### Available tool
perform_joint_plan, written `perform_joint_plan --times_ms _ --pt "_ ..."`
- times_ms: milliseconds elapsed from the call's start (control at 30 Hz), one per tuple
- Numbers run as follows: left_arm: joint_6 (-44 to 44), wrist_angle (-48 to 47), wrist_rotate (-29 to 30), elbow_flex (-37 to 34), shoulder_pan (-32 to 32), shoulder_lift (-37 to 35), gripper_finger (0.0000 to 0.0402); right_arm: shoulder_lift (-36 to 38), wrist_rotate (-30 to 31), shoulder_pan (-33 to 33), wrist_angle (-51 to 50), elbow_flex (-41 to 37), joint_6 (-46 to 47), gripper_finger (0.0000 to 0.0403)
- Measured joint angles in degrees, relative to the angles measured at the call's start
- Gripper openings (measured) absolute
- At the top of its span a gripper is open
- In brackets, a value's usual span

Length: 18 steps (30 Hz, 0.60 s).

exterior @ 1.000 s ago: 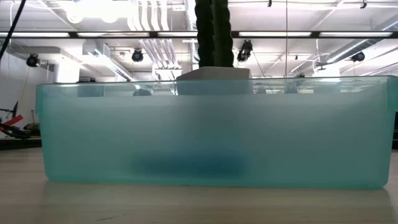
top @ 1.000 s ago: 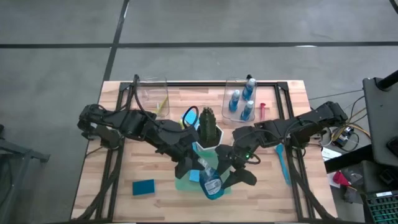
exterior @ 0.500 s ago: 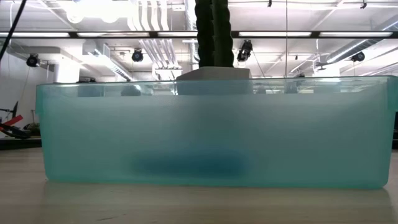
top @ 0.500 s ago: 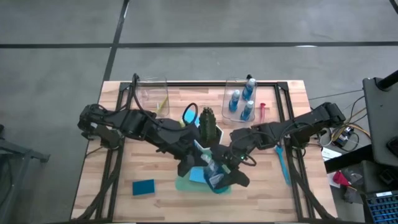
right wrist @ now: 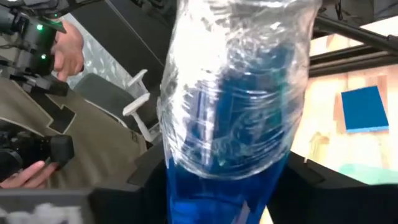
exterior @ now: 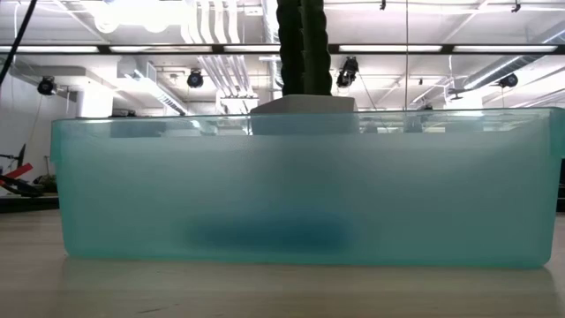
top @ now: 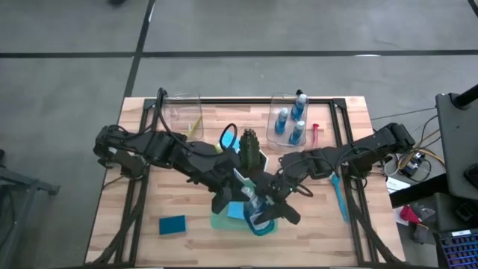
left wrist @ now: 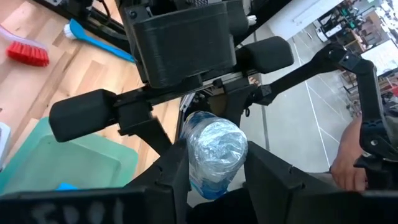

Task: Pick & Place Kitchen Sink Supplies
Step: Put the dish soap into the right transparent bin

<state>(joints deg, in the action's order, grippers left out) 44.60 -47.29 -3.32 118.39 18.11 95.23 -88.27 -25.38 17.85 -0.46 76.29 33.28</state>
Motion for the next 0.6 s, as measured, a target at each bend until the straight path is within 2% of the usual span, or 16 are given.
perform_joint_plan --times_ms 267,600 --pt "-0.16 3.65 0.63 0.0 0.0 -0.43 0.0162 0.77 0.02 0.04 1.66 0.0 0.19 0.0142" --pt "-5.97 7.85 8.23 0.09 0.04 -4.61 0.0241 3.99 0.22 -0.11 2.79 1.32 1.77 0.0139"
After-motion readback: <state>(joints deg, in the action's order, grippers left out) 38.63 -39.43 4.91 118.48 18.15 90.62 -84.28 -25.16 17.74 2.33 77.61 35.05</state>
